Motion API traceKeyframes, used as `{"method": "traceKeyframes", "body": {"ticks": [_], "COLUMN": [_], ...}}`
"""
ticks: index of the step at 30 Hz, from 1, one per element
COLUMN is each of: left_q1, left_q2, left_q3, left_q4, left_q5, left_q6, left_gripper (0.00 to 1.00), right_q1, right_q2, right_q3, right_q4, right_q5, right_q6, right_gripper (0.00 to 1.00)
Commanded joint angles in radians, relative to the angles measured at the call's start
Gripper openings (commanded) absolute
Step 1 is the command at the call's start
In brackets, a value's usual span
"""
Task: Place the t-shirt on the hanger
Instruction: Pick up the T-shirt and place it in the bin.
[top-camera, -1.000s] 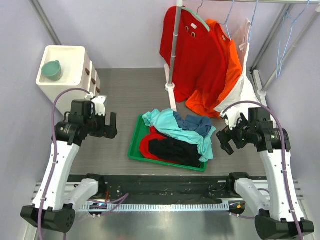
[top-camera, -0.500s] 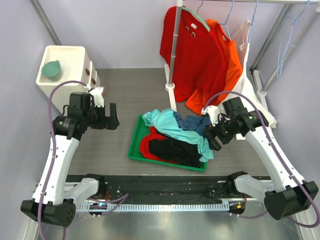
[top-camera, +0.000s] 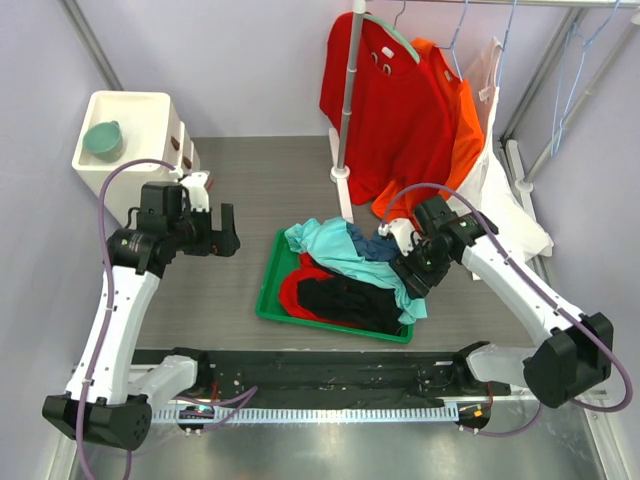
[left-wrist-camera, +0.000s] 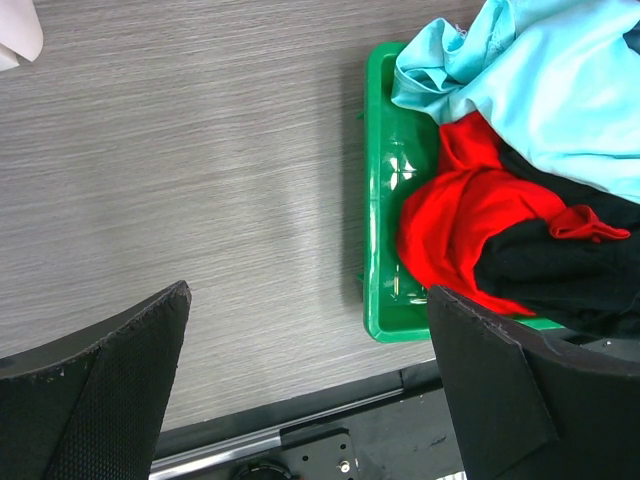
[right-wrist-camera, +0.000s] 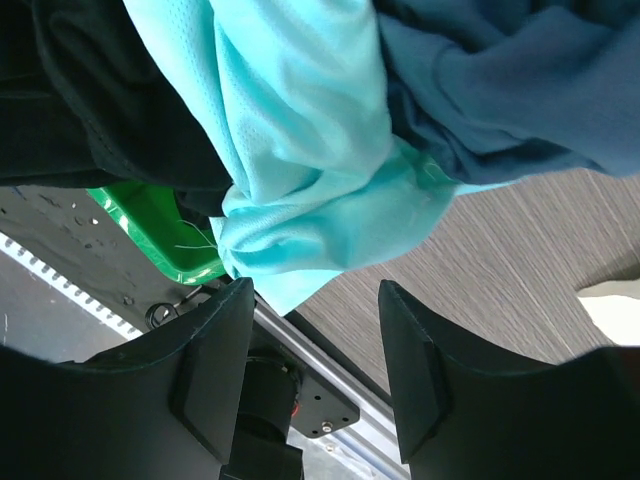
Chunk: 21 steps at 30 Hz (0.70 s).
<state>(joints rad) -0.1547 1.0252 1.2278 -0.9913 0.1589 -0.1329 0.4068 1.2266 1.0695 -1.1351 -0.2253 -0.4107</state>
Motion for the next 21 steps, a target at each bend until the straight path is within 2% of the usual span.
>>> {"method": "traceKeyframes", "body": {"ticks": [1, 10, 11, 13, 14, 15, 21], "left_q1": [0.007, 0.007, 0.007, 0.007, 0.007, 0.007, 0.007], "left_q2": [0.004, 0.007, 0.001, -0.001, 0.003, 0.003, -0.004], "left_q3": [0.013, 0.007, 0.003, -0.007, -0.005, 0.004, 0.032], "left_q4": [0.037, 0.043, 0.049, 0.052, 0.051, 0.048, 0.017], "left_q5": [0.018, 0.004, 0.005, 0.013, 0.016, 0.018, 0.031], "left_q6": [-0.014, -0.007, -0.007, -0.008, -0.007, -0.004, 0.013], "left_gripper": [1.0, 1.0, 1.0, 1.0, 1.0, 1.0, 1.0], "right_q1": [0.024, 0.075, 0.082, 0.087, 0.087, 0.089, 0.087], "right_q2": [0.053, 0.143, 0.145, 0.152, 0.154, 0.154, 0.088], "right_q3": [0.004, 0.007, 0.001, 0.0, 0.001, 0.006, 0.236], "right_q4": [0.032, 0.003, -0.005, -0.02, -0.022, -0.025, -0.184], "right_q5": [0.027, -0.005, -0.009, -0.019, -0.016, -0.016, -0.072], "right_q6": [-0.008, -0.048, -0.06, -0.073, -0.082, -0.085, -0.123], "right_gripper": [0.58, 0.61, 0.56, 0.37, 0.13, 0.02, 0.01]}}
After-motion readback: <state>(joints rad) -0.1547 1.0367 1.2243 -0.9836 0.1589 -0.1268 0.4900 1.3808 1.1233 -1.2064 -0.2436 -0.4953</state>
